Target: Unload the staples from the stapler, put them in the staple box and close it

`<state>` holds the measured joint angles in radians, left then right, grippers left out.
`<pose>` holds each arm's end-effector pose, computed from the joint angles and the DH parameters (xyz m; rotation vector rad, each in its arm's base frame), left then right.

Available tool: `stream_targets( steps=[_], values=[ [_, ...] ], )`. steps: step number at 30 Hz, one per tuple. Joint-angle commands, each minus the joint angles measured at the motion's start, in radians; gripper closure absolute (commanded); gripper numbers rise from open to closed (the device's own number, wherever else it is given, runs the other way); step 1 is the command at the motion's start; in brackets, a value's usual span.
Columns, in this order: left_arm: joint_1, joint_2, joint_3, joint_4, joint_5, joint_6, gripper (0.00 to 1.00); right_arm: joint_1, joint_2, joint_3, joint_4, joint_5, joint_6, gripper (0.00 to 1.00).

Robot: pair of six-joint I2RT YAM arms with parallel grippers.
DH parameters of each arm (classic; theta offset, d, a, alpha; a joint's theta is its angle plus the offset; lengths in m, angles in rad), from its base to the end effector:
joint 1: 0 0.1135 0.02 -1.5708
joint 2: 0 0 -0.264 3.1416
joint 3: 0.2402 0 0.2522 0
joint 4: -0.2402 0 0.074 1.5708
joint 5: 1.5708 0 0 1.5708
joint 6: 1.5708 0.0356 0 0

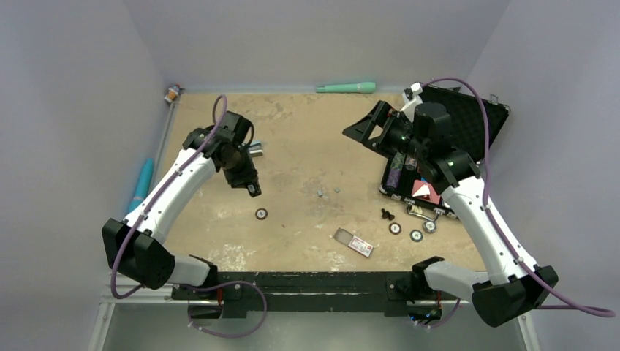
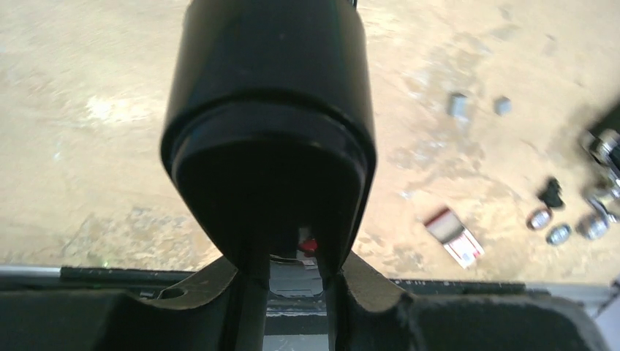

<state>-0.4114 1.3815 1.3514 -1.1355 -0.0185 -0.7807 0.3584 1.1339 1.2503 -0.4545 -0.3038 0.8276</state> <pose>0.2387 -0.1034 0.3247 -0.5157 2.7324 -0.2994 0.2271 0.0964 0.4049 0.2585 2.0315 1.0645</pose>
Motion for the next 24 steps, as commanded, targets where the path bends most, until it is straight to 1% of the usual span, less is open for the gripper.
stream_targets(
  steps=[1, 4, 8, 9, 14, 20, 24],
  values=[
    [0.038, -0.006, -0.044, 0.023, -0.115, -0.086, 1.0, -0.005, -0.032, -0.019, -0.01, 0.023, -0.039, 0.04],
    [0.066, 0.046, -0.089, 0.063, -0.113, -0.091, 1.0, -0.005, -0.034, -0.023, -0.017, 0.021, -0.055, 0.05],
    [0.121, 0.122, -0.132, 0.152, -0.02, -0.052, 1.0, -0.005, -0.043, -0.028, -0.028, 0.028, -0.066, 0.05],
    [0.126, 0.145, -0.131, 0.159, -0.018, -0.041, 1.0, -0.006, -0.044, -0.031, -0.028, 0.03, -0.068, 0.05],
    [0.145, 0.28, -0.068, 0.169, 0.005, -0.008, 1.0, -0.006, -0.045, -0.031, -0.035, 0.032, -0.073, 0.06],
    [0.171, 0.468, 0.047, 0.179, 0.057, 0.025, 1.0, -0.007, -0.042, -0.035, -0.045, 0.045, -0.074, 0.06],
    [0.182, 0.559, 0.126, 0.177, 0.079, 0.032, 1.0, -0.007, -0.032, -0.039, -0.045, 0.043, -0.073, 0.06]
  ],
)
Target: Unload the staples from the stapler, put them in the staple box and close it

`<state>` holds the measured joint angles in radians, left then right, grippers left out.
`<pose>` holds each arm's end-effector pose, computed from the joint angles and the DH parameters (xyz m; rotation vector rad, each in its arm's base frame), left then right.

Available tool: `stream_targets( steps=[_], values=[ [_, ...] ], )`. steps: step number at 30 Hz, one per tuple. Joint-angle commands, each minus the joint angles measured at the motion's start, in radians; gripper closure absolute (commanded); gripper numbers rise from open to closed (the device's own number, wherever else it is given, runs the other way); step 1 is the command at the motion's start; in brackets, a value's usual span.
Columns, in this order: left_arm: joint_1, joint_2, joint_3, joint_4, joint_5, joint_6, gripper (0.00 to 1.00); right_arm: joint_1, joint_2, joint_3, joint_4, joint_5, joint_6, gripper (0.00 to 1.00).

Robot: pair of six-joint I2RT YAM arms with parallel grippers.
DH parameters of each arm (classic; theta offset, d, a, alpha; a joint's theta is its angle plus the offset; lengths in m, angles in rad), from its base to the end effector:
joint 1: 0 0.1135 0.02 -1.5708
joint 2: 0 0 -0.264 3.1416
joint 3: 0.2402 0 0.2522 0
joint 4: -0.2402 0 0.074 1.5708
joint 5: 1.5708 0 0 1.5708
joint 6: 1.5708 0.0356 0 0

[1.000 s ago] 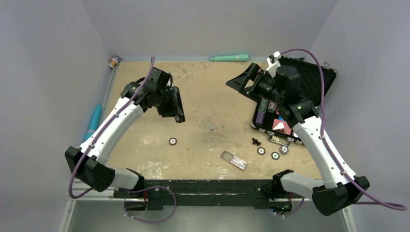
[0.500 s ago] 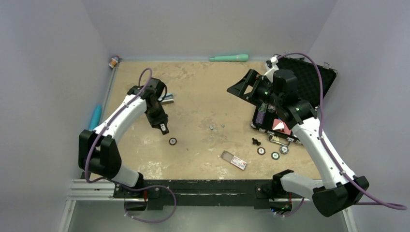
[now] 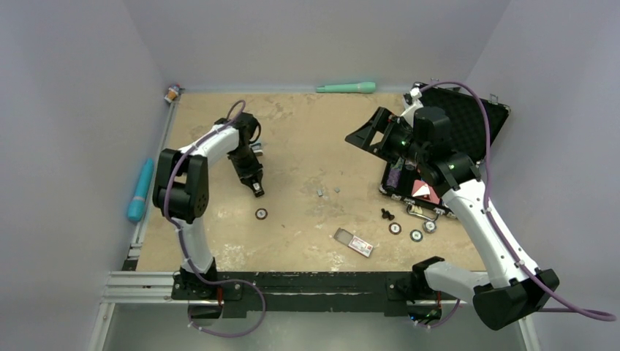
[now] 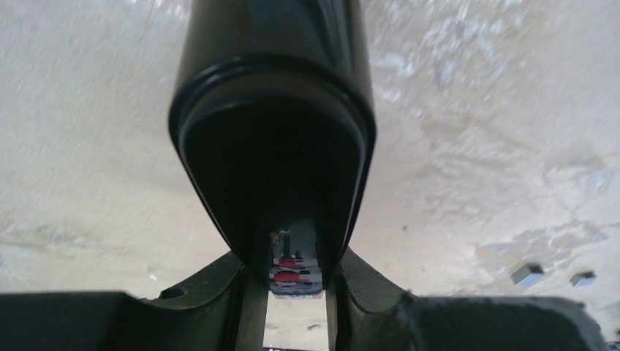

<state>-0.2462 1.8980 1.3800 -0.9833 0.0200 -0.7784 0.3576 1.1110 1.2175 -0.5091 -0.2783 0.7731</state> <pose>0.3441 -0.0872 0.1850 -0.8115 2.9813 -0.0796 0.2210 0.0930 0.3934 0.2418 2.0857 0.9877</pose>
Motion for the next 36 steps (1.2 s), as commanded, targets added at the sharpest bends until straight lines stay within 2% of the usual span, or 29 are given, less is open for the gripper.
stream_targets(
  steps=[1, 11, 12, 13, 15, 17, 20, 22, 27, 30, 36],
  values=[
    [0.02, 0.063, 0.118, 0.025, 0.049, 0.03, 1.0, -0.006, -0.004, -0.005, 0.009, 0.018, -0.02, 0.06],
    [0.049, 0.221, 0.305, 0.013, 0.16, 0.047, 1.0, -0.008, 0.067, 0.04, -0.007, 0.02, -0.041, 0.07],
    [0.052, 0.226, 0.317, 0.014, 0.171, 0.054, 0.95, -0.008, 0.072, 0.045, -0.008, 0.021, -0.045, 0.07],
    [0.053, 0.23, 0.326, 0.015, 0.179, 0.063, 0.86, -0.007, 0.077, 0.048, -0.008, 0.021, -0.049, 0.07],
    [0.053, 0.225, 0.334, 0.021, 0.189, 0.081, 0.59, -0.009, 0.087, 0.058, -0.009, 0.019, -0.061, 0.07],
    [0.053, 0.203, 0.334, 0.023, 0.201, 0.091, 0.38, -0.009, 0.098, 0.071, -0.014, 0.022, -0.081, 0.07],
    [0.053, 0.12, 0.311, 0.019, 0.226, 0.097, 0.13, -0.009, 0.112, 0.102, -0.045, 0.06, -0.14, 0.08],
    [0.053, 0.053, 0.278, 0.022, 0.252, 0.106, 0.01, -0.008, 0.122, 0.119, -0.07, 0.085, -0.18, 0.08],
    [0.053, -0.124, 0.219, -0.004, 0.278, 0.143, 0.0, -0.006, 0.155, 0.111, -0.131, 0.106, -0.253, 0.11],
    [0.053, -0.212, 0.195, -0.039, 0.261, 0.173, 0.0, 0.005, 0.164, 0.076, -0.133, 0.094, -0.276, 0.16],
    [0.053, -0.389, 0.094, -0.116, 0.199, 0.21, 0.0, 0.119, 0.199, 0.037, -0.126, 0.12, -0.313, 0.16]
  ],
)
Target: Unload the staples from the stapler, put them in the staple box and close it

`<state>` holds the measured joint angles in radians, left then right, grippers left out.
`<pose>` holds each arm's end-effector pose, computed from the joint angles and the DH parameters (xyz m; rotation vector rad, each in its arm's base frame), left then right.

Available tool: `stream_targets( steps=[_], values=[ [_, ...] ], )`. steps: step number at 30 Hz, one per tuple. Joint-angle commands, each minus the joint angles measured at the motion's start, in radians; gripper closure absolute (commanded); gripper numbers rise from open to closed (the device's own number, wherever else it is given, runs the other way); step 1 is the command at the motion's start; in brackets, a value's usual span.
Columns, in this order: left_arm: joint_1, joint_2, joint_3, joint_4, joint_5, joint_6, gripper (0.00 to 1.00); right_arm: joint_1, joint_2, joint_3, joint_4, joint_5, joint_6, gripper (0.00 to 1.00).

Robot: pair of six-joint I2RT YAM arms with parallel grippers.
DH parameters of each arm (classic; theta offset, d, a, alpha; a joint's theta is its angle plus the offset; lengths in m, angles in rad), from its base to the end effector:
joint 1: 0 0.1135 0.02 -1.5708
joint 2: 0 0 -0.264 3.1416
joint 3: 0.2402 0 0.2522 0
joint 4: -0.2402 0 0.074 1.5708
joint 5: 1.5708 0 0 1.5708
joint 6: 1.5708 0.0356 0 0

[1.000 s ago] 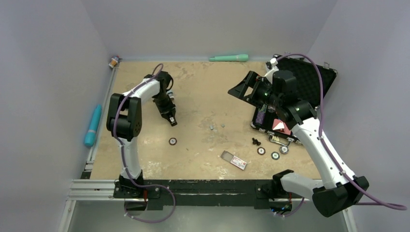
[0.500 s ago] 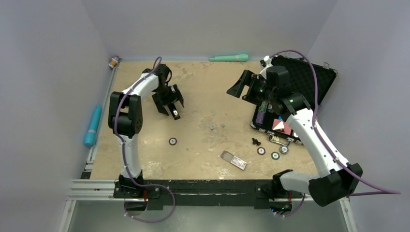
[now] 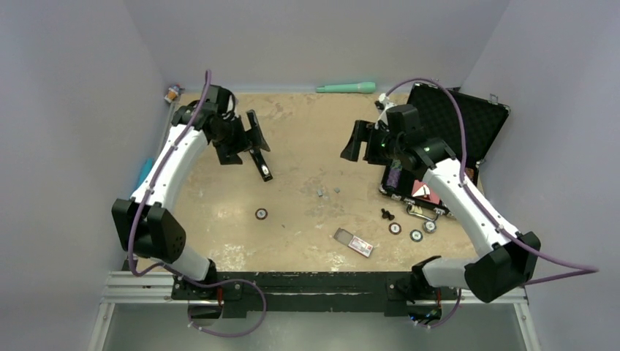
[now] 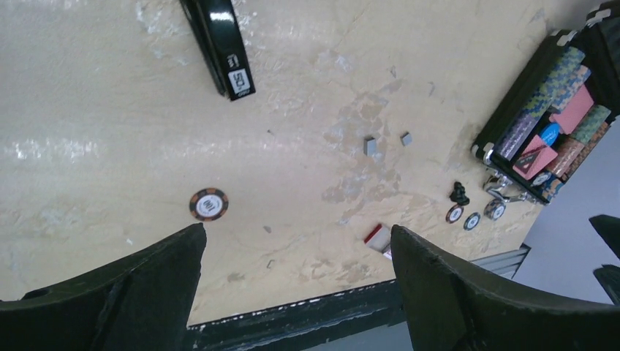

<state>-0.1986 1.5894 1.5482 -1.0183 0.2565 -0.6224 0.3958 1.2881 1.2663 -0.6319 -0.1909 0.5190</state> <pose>0.3170 -0.0730 0.3327 -0.4808 2.6692 -0.6033 0.2549 0.1138 0.3554 0.0332 2.3060 0.7001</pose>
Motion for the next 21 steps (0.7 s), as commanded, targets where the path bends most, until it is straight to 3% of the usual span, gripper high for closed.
stream_targets(
  steps=[1, 9, 21],
  values=[
    [0.005, -0.112, -0.102, -0.084, -0.045, 0.06, 0.0, 0.113, 0.039, -0.012, -0.002, 0.051, -0.064, 0.15],
    [0.005, -0.347, -0.362, -0.072, -0.052, 0.114, 0.01, 0.329, 0.169, 0.023, 0.017, 0.143, -0.047, 0.2],
    [0.007, -0.569, -0.575, -0.054, -0.006, 0.215, 0.01, 0.333, 0.436, 0.143, -0.171, 0.284, -0.036, 0.26]
  ],
)
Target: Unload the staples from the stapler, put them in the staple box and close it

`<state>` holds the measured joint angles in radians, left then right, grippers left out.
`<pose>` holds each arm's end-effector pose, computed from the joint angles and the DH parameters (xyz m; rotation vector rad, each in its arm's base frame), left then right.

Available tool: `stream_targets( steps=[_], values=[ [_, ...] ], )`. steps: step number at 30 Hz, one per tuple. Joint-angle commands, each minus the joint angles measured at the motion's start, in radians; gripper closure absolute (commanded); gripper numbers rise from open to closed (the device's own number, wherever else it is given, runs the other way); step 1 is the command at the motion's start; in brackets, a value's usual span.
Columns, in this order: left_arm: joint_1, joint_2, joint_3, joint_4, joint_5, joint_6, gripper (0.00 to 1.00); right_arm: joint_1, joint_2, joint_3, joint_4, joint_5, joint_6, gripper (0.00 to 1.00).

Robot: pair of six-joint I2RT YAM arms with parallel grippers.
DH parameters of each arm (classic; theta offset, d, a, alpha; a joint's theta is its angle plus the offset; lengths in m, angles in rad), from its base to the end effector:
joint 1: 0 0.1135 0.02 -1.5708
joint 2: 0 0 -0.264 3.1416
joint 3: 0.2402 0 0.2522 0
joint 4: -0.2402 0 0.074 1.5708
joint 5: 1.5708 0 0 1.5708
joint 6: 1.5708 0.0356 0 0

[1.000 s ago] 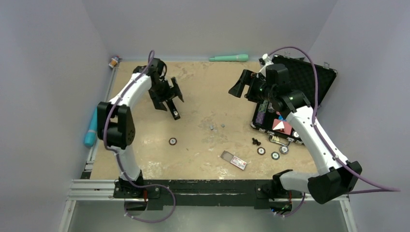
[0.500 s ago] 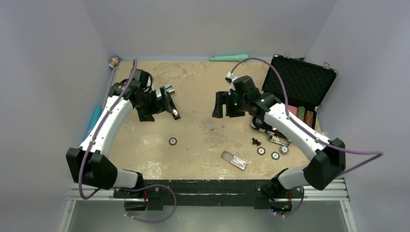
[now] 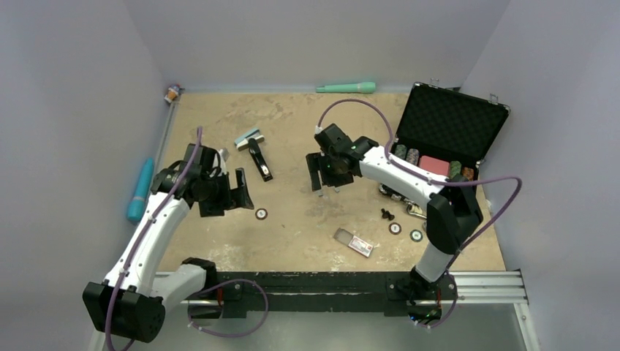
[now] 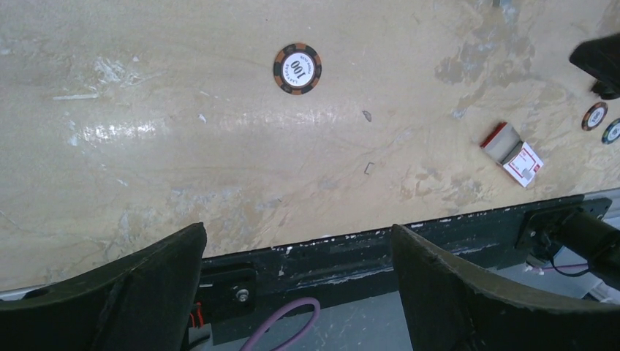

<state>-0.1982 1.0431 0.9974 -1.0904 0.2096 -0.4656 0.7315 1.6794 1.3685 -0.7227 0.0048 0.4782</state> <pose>0.1753 -0.0428 0.2916 -0.3044 2.7439 -0.4731 0.2652 0.2379 0.2640 -0.3351 2.6460 0.4122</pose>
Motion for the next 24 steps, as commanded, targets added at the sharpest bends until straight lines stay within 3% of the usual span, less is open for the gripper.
stream_targets(
  steps=[1, 10, 24],
  values=[
    [0.006, -0.017, -0.028, 0.025, 0.062, 0.062, 0.01, -0.003, 0.046, 0.033, -0.074, 0.075, 0.014, 0.26],
    [0.005, -0.023, -0.063, 0.056, 0.108, 0.052, 0.03, -0.006, 0.051, -0.044, -0.026, 0.087, 0.064, 0.28],
    [0.004, -0.076, -0.062, 0.037, -0.081, -0.012, 0.0, -0.007, 0.225, 0.113, 0.043, 0.069, 0.075, 0.36]
  ],
)
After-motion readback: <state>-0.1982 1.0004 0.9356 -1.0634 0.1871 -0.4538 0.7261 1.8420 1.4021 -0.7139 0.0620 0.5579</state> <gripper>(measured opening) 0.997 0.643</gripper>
